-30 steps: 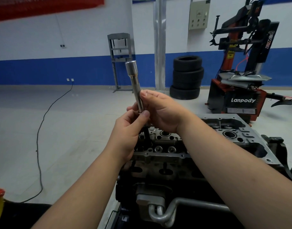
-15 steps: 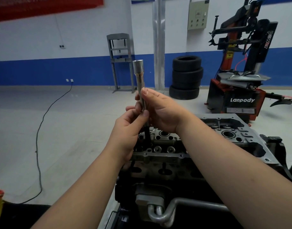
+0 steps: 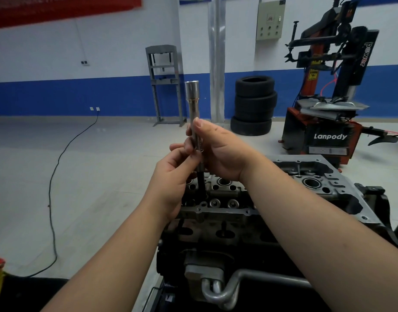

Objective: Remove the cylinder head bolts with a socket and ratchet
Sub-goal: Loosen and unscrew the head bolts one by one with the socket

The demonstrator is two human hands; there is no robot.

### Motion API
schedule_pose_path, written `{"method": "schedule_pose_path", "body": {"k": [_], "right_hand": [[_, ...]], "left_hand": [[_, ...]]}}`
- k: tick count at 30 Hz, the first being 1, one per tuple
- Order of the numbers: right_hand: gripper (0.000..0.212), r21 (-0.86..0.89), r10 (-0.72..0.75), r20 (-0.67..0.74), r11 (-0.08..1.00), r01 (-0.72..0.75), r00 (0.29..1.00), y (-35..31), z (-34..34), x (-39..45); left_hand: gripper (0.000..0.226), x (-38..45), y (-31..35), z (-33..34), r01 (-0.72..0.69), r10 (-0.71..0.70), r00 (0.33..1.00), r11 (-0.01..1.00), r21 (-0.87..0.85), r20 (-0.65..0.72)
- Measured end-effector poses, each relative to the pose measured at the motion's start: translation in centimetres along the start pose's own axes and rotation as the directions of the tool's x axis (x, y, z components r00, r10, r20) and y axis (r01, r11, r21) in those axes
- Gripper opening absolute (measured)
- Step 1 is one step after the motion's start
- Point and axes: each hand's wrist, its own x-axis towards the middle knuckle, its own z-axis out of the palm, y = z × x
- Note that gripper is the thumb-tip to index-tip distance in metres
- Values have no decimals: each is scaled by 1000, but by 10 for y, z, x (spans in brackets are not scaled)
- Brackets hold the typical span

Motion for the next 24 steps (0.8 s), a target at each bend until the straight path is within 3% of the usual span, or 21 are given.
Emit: {"method": "schedule_pose_path", "body": {"k": [4,7,12,15,19,24], "right_hand": [[37,-26,37,1,999,-37,999,0,-3,1],[39,-18,46,2,999,-46,999,0,-4,1],[26,10,13,-8,1000,-13,1000,2,-1,2],[23,19,-1,-3,1000,1,1000,2,-1,2],[35,-13,28,-1,1000,-28,1000,1,-3,3],[35,14,35,-10,999,-35,999,2,-4,3]], "left_hand": [[24,-1,2,-3,48,-46,997,998,-29,61],[21,-1,2,-1,40,-39,999,999,-24,29],[39,-1,1,3,3,-3,1000,1000,28,-22],[29,0,1,2,11,-11,1000,1000,4,-14],[26,-2,2,-2,46,-44,998,998,-45,50],[20,-1,2,2,12,-11,1000,999,31,-6]]}}
